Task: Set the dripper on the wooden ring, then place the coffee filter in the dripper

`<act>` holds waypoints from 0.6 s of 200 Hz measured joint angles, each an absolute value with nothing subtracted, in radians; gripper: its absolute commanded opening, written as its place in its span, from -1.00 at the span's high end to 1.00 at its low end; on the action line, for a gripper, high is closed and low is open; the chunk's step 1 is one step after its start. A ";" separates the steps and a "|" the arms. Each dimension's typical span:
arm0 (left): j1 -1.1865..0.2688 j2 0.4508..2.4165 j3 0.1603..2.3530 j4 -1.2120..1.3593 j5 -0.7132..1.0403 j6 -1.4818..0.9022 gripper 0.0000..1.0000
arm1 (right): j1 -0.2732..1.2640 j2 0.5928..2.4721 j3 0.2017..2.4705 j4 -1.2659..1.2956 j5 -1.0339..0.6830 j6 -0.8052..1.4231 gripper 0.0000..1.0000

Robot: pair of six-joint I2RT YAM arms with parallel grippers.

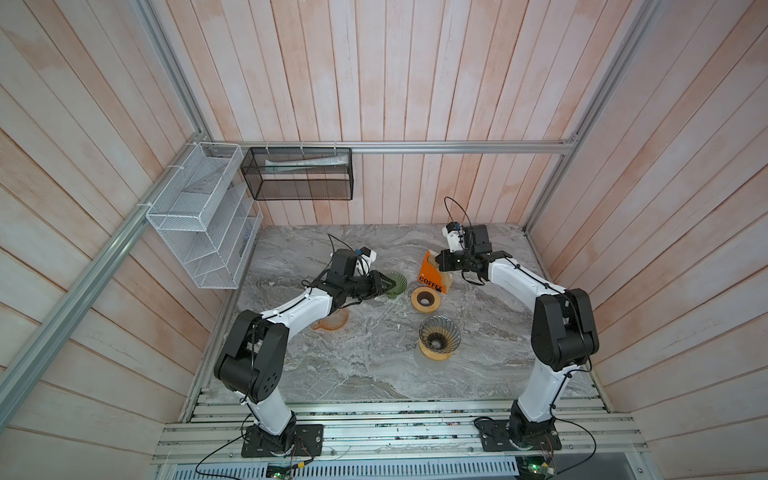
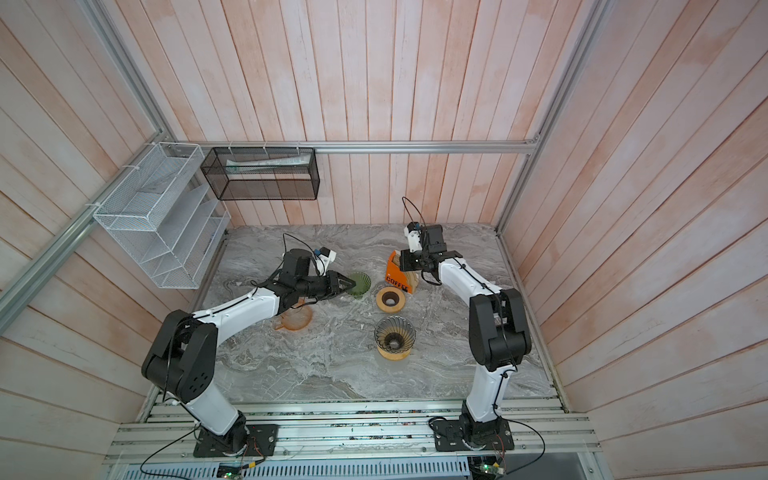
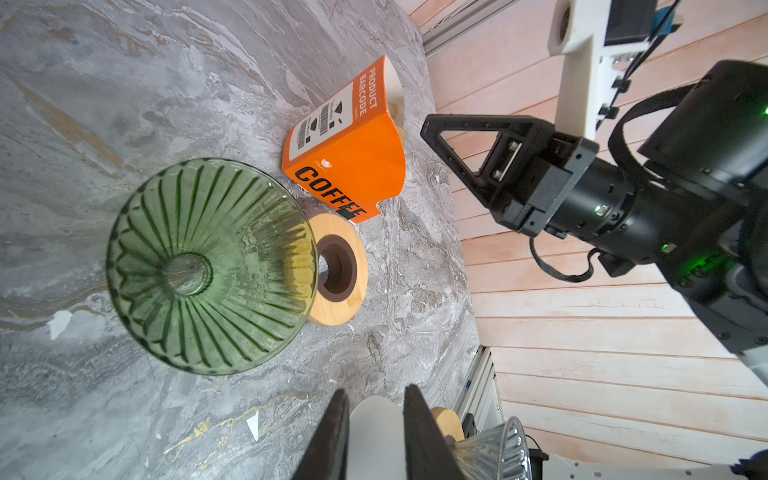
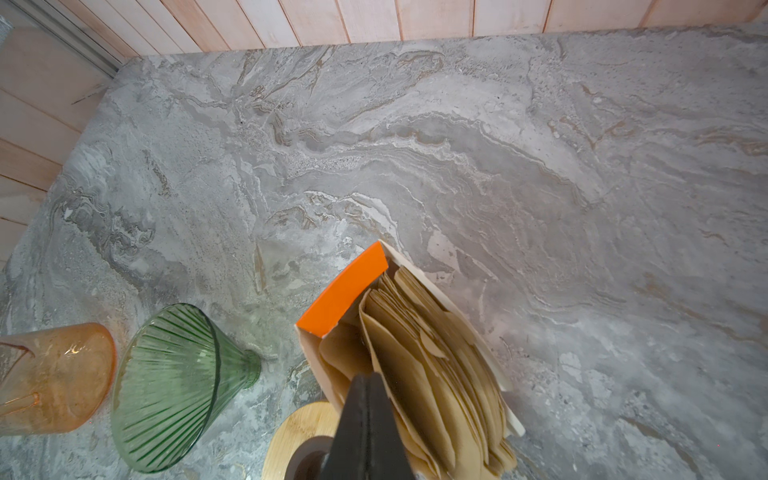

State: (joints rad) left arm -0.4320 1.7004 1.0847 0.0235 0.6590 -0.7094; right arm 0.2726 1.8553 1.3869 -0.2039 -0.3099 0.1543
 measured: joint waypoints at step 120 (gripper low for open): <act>-0.432 1.700 1.081 0.023 0.659 -0.712 0.47 | 0.274 1.889 1.391 -0.205 -0.307 0.149 0.62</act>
State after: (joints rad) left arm -0.4320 1.7004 1.0805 0.0231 0.6590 -0.7116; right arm 0.2745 1.8889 1.3911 -0.2047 -0.3065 0.1486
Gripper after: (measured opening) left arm 0.265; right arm 0.200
